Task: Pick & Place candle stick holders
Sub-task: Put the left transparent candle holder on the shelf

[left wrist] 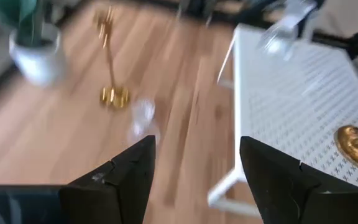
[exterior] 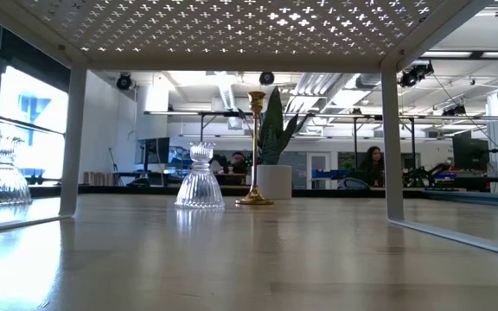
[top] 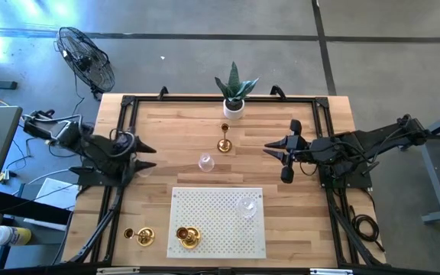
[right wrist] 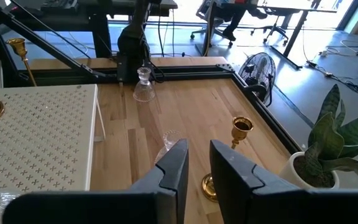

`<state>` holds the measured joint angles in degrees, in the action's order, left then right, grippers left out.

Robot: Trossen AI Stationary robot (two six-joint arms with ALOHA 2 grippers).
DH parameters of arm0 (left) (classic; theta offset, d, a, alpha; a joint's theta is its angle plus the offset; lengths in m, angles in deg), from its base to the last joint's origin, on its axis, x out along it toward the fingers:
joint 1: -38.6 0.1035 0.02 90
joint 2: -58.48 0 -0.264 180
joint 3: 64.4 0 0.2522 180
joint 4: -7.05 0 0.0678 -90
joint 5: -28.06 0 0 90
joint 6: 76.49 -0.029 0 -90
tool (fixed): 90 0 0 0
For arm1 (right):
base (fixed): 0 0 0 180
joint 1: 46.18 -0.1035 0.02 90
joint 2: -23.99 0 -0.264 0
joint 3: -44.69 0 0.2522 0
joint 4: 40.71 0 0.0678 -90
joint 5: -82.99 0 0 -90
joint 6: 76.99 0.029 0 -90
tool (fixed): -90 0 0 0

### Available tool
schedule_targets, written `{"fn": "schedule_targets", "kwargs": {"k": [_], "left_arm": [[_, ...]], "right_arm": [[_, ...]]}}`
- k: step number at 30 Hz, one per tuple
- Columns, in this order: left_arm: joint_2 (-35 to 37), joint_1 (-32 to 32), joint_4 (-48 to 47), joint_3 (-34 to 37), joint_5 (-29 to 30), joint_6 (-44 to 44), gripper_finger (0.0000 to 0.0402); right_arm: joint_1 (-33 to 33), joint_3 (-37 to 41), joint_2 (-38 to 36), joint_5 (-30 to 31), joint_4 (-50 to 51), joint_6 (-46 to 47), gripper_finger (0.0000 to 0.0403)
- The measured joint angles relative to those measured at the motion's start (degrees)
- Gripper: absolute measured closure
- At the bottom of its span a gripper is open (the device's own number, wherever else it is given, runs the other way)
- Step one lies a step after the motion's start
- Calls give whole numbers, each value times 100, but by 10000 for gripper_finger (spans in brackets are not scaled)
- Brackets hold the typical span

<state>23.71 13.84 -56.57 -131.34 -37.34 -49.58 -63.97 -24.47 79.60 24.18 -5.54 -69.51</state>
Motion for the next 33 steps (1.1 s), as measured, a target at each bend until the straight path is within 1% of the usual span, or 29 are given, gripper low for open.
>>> {"fn": "schedule_targets", "kwargs": {"k": [4, 7, 10, 13, 16, 19, 22, 26, 30, 33], "left_arm": [[-265, 0, -1002, -158, -359, 1075, 172], [-427, -2, -1451, -158, -696, 1460, 172], [-599, -2, -1687, -158, -732, 1945, 172], [-759, 0, -1947, -158, -728, 2632, 172], [-957, 0, -2349, -158, -715, 3319, 172], [-1202, 0, -2742, -158, -710, 3777, 172], [-1485, 0, -2850, -158, -751, 3979, 172], [-1873, 0, -2779, -158, -979, 3844, 172], [-2283, 2, -2775, -158, -1400, 4102, 172], [-2632, 3, -2912, -158, -1555, 4134, 172]], "right_arm": [[1, 0, 0, 1, 0, 0, 345], [0, 0, 0, 3, 0, 3, 344], [0, 0, 0, 3, 0, 58, 344], [-1, 0, 0, 6, 23, 128, 347], [-1, 0, 0, 8, 31, 146, 347], [-1, 0, 0, 14, 31, 136, 346], [-1, 0, 0, 16, 29, 114, 347], [-1, 0, 0, 16, 31, 106, 347], [0, 0, 0, 15, 42, 105, 345], [0, 0, 0, 14, 44, 105, 345]]}}
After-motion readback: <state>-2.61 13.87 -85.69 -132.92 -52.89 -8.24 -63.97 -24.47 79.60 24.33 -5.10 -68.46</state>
